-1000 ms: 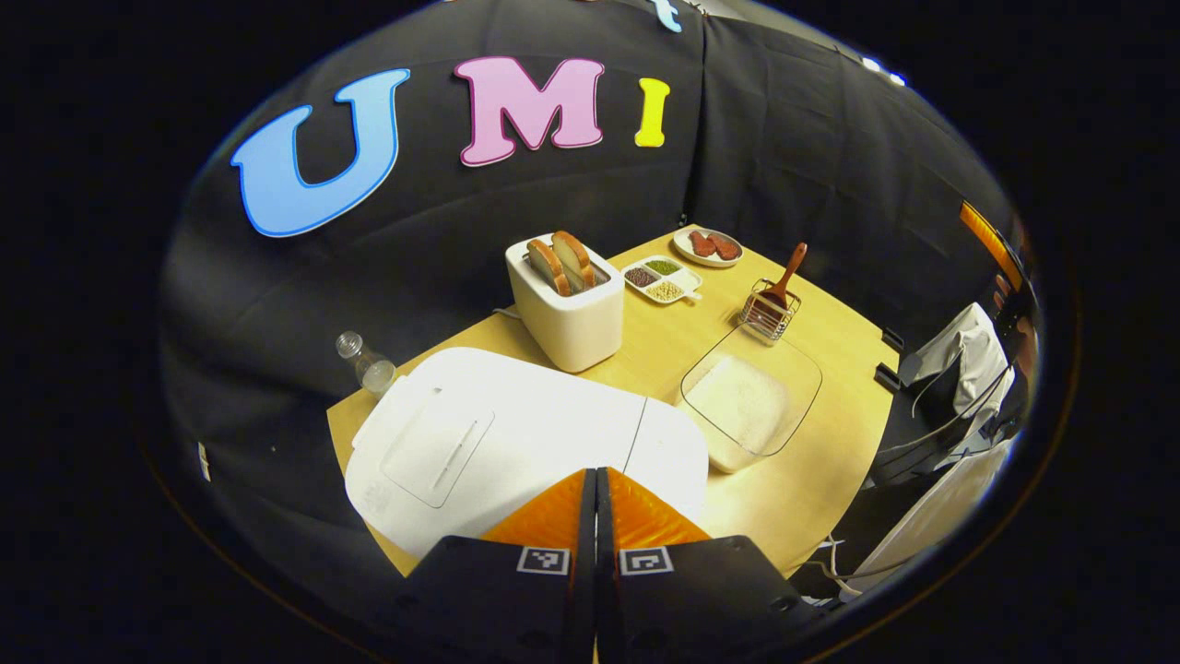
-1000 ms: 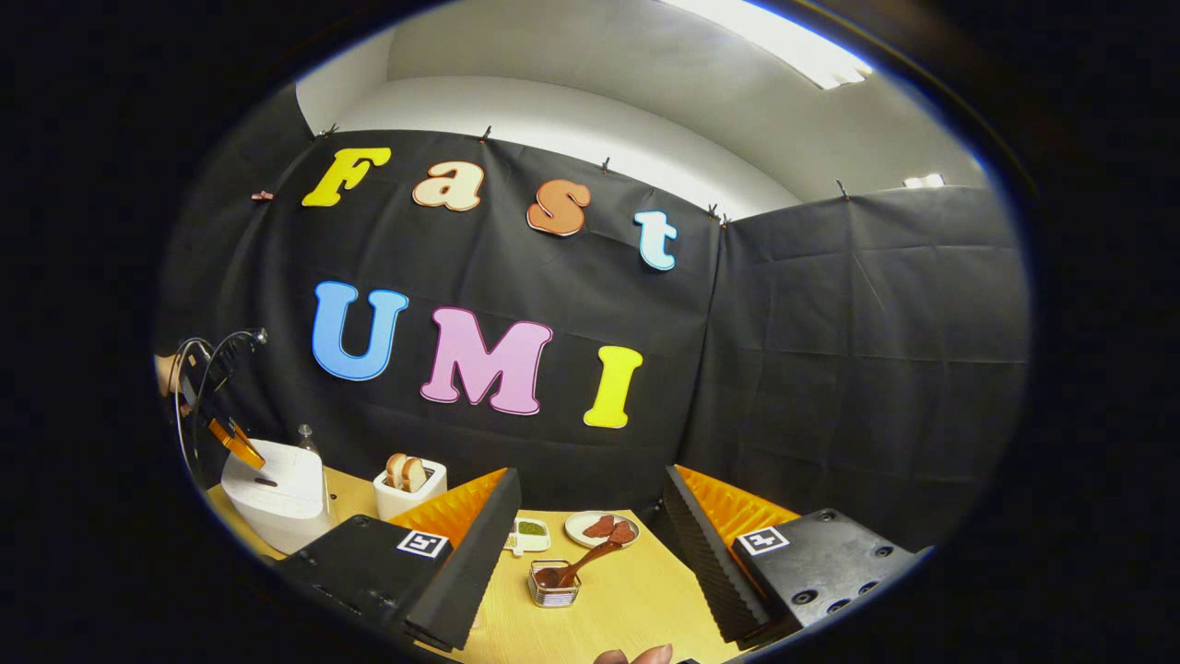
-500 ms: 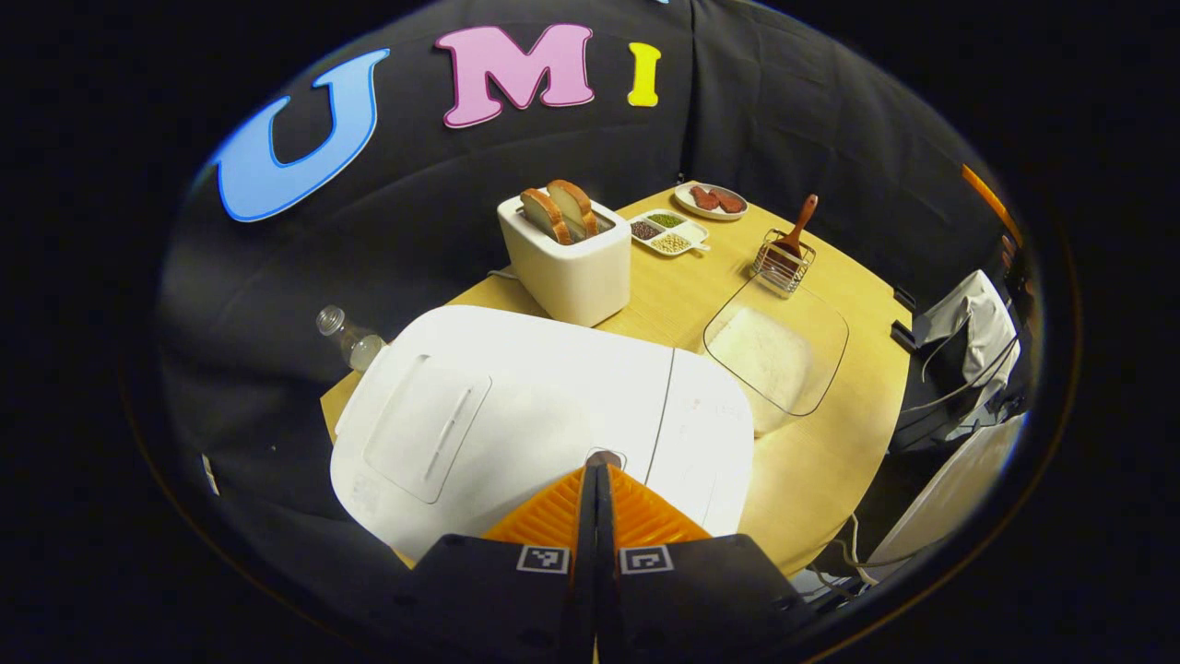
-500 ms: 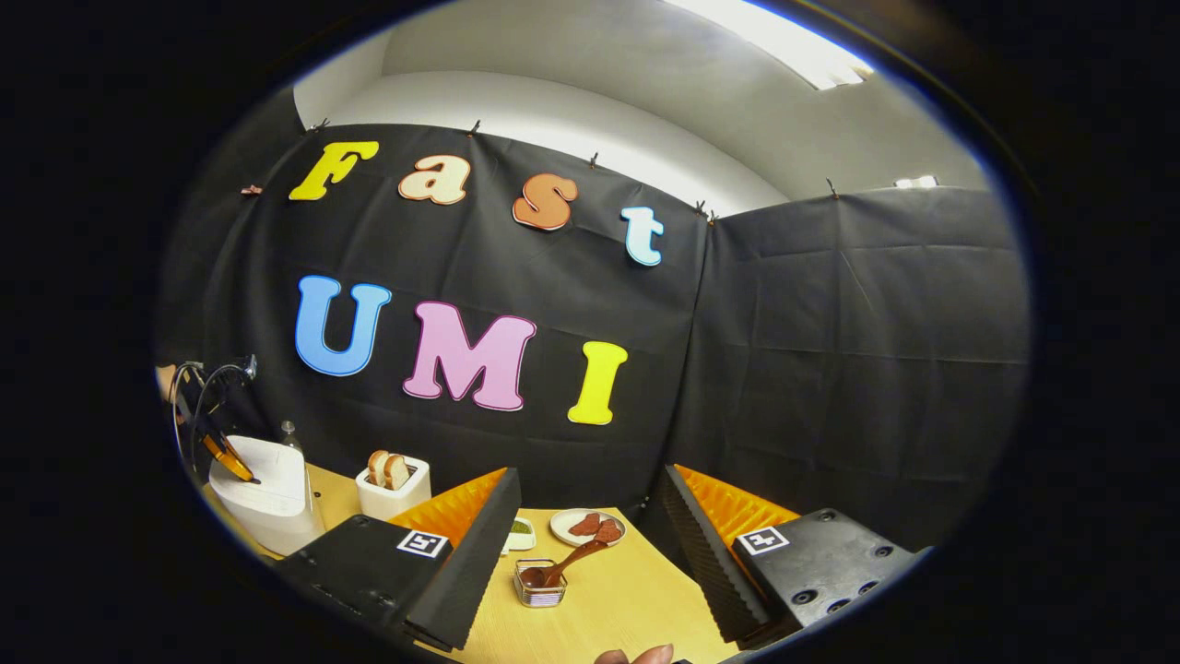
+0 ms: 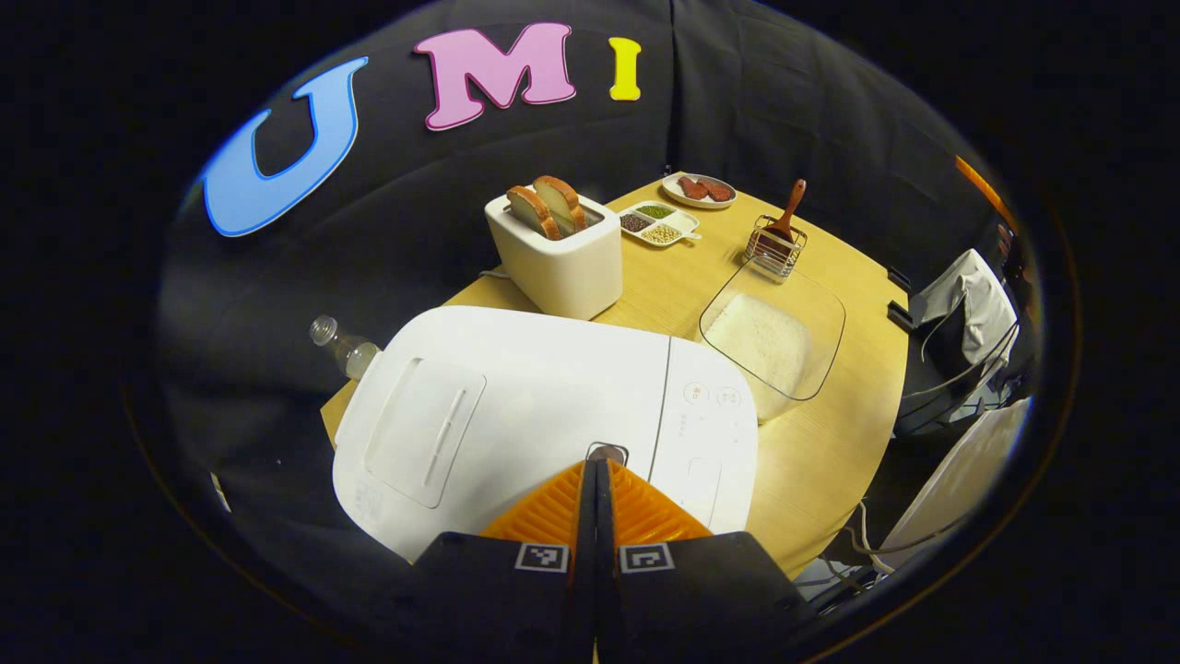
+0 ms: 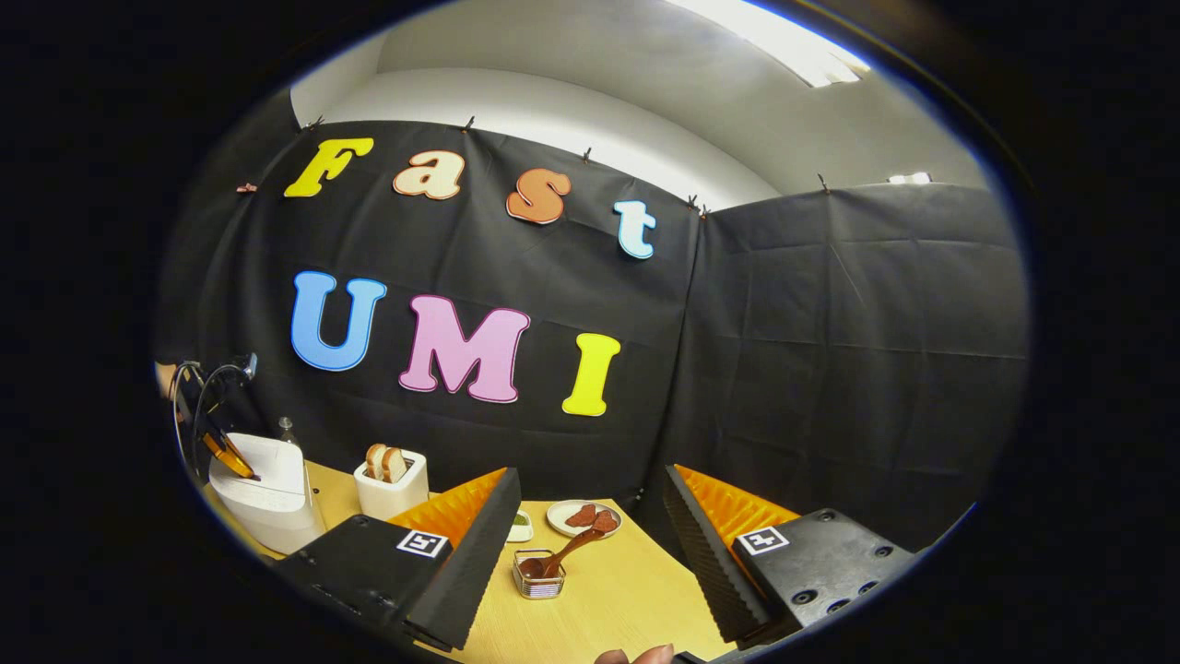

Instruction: Close the left gripper, press the button to open the rice cooker; take a wooden spoon from the chopstick holder with the right hand, scoop a spoonful of rice and pour it into the rice cooker, then put the wooden spoon back into the chopstick holder.

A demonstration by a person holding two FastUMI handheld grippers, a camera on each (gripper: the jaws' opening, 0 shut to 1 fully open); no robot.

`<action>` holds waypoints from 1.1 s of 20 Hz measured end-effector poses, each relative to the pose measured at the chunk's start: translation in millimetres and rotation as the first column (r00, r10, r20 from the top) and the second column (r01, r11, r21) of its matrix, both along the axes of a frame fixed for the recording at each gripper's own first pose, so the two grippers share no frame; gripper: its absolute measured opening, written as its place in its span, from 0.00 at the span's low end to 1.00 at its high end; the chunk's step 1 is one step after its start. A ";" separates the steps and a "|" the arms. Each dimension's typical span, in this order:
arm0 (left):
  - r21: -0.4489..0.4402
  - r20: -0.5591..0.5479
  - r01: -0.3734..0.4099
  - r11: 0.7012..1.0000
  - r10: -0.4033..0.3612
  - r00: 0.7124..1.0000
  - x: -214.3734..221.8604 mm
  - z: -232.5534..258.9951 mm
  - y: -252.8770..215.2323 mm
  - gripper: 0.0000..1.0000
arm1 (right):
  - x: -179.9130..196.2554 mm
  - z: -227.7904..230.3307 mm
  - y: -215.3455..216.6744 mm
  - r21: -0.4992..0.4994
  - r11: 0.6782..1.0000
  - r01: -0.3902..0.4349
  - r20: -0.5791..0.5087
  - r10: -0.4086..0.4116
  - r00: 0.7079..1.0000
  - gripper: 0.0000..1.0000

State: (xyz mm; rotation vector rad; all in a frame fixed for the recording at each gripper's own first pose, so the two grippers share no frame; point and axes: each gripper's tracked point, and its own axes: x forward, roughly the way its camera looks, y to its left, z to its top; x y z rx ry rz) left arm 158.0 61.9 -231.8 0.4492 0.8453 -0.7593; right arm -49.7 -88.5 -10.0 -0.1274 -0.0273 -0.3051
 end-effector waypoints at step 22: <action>-0.473 0.710 -0.360 0.804 0.590 0.385 -41.4 254.2 38.9 0.96 | 5.9 -26.4 -32.8 0.014 0.992 -0.127 -0.049 0.127 0.991 0.97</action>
